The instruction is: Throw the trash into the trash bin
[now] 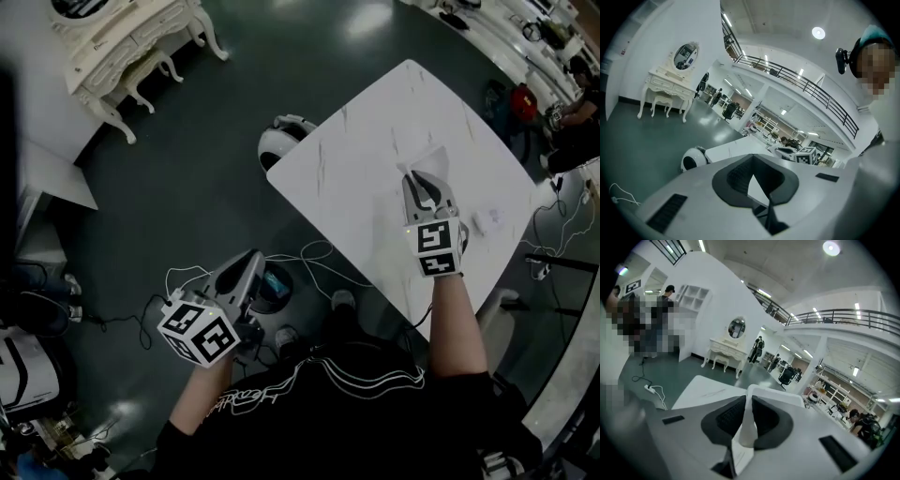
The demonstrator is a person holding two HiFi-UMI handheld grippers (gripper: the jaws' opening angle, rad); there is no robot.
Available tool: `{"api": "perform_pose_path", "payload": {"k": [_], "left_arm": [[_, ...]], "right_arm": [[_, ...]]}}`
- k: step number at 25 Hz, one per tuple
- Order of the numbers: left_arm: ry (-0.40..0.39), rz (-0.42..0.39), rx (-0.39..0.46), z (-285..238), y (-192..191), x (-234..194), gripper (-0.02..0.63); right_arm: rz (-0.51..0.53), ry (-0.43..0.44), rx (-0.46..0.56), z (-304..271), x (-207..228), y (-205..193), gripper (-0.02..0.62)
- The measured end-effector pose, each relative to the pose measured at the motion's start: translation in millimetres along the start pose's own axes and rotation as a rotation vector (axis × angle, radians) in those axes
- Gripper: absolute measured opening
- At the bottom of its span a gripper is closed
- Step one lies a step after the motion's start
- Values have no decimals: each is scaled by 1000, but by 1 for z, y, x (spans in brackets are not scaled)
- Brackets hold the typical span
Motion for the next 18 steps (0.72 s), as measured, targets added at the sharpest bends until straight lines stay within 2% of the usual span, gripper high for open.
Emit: {"api": "perform_pose_path", "payload": {"k": [4,9,13,18], "left_arm": [[-6,9,37,36,5,-8,5],[-1,26,86,83,7,-26,5],[22,47,120,127,7,-51,5],[83,109,154,176,-9,-95,5]], "right_arm": [[-2,-56,90,30,-7,56,63],[14,-39,203,57,-42,125,63],[-6,50,295,66,-96,178,63],[-30,196,352,61,-185,215,63]]}}
Point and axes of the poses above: the fingertips, and each gripper's own axes: z backward along the fingers, x to its right, y out of its top, the point moved 1 cm from there along z, backward along the fingers, and after that the axes turned 12 degrees about z, right-handed, at the moved point
